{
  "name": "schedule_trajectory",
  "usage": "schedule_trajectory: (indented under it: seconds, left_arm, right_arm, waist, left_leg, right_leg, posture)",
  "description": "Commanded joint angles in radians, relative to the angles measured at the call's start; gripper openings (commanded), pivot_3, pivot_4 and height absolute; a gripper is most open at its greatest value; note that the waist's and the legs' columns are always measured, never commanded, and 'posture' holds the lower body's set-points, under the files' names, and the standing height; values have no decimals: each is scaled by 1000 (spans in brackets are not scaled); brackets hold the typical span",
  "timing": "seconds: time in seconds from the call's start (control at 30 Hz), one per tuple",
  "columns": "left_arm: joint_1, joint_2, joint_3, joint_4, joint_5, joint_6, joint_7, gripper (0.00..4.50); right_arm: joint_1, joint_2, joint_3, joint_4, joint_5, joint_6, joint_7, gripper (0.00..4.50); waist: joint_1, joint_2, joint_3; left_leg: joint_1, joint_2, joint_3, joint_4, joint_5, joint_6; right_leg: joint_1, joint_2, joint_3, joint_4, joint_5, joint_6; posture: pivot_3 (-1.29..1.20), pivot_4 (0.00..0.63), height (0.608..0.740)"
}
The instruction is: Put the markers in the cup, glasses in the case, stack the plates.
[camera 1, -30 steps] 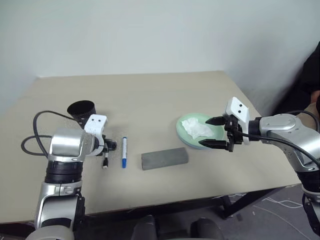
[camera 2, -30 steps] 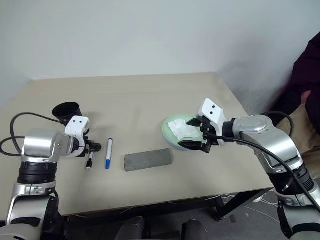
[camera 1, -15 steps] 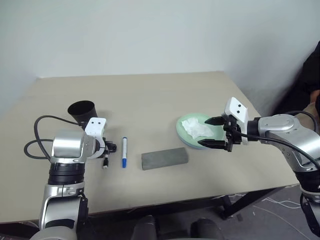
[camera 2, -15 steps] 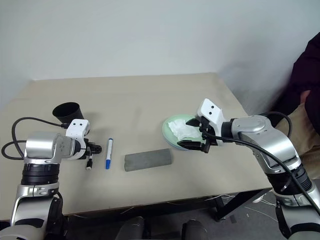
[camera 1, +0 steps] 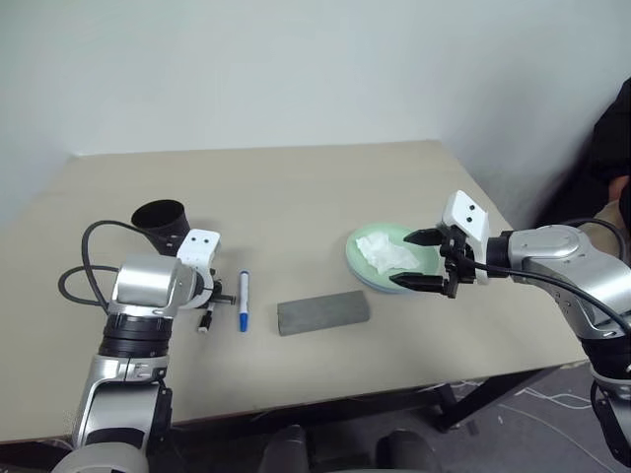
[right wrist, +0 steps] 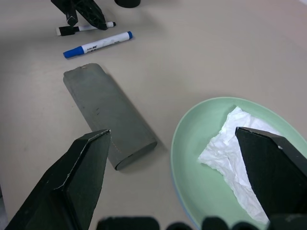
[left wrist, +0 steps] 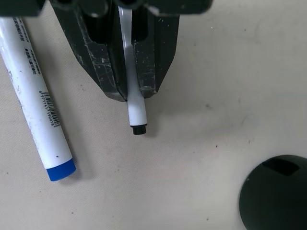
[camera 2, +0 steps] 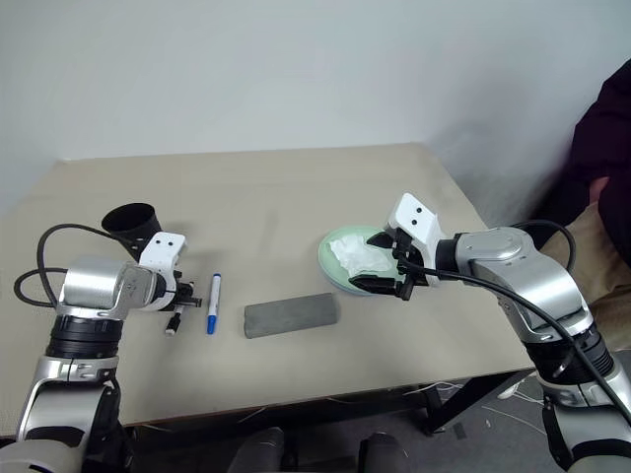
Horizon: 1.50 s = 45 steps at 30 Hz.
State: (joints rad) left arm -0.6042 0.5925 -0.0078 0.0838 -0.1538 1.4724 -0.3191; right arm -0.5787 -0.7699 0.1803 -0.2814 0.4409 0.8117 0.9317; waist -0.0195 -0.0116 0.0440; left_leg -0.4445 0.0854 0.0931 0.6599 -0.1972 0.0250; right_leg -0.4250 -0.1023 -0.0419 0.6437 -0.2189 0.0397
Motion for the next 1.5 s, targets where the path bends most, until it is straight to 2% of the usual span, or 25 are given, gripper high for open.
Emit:
schedule_trajectory:
  seconds: [0.03, 0.17, 0.3, 0.5, 0.67, 0.8, 1.07, 1.5]
  left_arm:
    - [-21, 24, -9, 1, -10, -60, -32, 12]
    - [-63, 69, -24, -54, -58, -199, -151, 12]
    - [-123, 52, 73, -59, -120, -373, -229, 12]
    - [-238, -14, 228, 87, -112, -732, -127, 12]
    - [-285, -3, 267, 255, -59, -994, -44, 12]
    - [-266, 24, 293, 377, 7, -1219, 51, 12]
    - [-214, 43, 314, 480, 26, -1359, 95, 12]
    - [-127, 19, 292, 480, 17, -1388, 37, 12]
  right_arm:
    - [-15, -3, -37, -22, 3, -4, -6, 4500]
    - [-17, 0, -37, -15, 0, -9, -7, 4500]
    - [-16, 4, -37, -16, 1, -8, -11, 4500]
    - [-12, 12, -40, -20, 5, -3, -21, 4500]
    - [-7, 12, -43, -27, 9, 3, -27, 4500]
    - [0, 7, -52, -37, 13, 13, -31, 4500]
    - [10, 6, -61, -51, 16, 24, -34, 4500]
    - [-4, 9, -59, -48, 21, 32, -29, 4500]
  waist:
    - [1, 0, 0]
    - [1, -1, 0]
    - [2, -1, 1]
    - [0, -1, 1]
    - [0, -1, 1]
    - [1, -2, 1]
    - [1, -2, 0]
    - [1, -3, 1]
  left_leg:
    - [0, 0, 0, 0, 0, 0]
    - [-1, 0, 0, 1, 0, 0]
    - [-2, 0, 0, 0, 0, 0]
    - [-2, 0, 1, 0, 0, 0]
    - [-2, -1, 1, 0, 0, 0]
    - [-2, -1, 1, 1, 0, 0]
    - [-2, -1, 1, 1, 0, 0]
    - [-2, -1, 1, 1, 0, 0]
  right_leg:
    - [0, 0, 0, 0, 0, 0]
    - [0, 0, 0, 0, 0, 0]
    - [-1, 0, 0, -2, 1, -1]
    - [1, 0, 0, -1, 1, -1]
    - [1, 0, 1, -1, 1, 0]
    - [1, 0, 1, -1, 2, 1]
    - [1, 0, 1, -1, 2, 1]
    - [0, 0, 1, -1, 2, 1]
  posture:
    - [0, 0, 740]
    - [0, 0, 740]
    - [0, 0, 740]
    - [0, 0, 740]
    - [0, 0, 740]
    - [0, 0, 740]
    - [0, 0, 740]
    - [0, 0, 740]
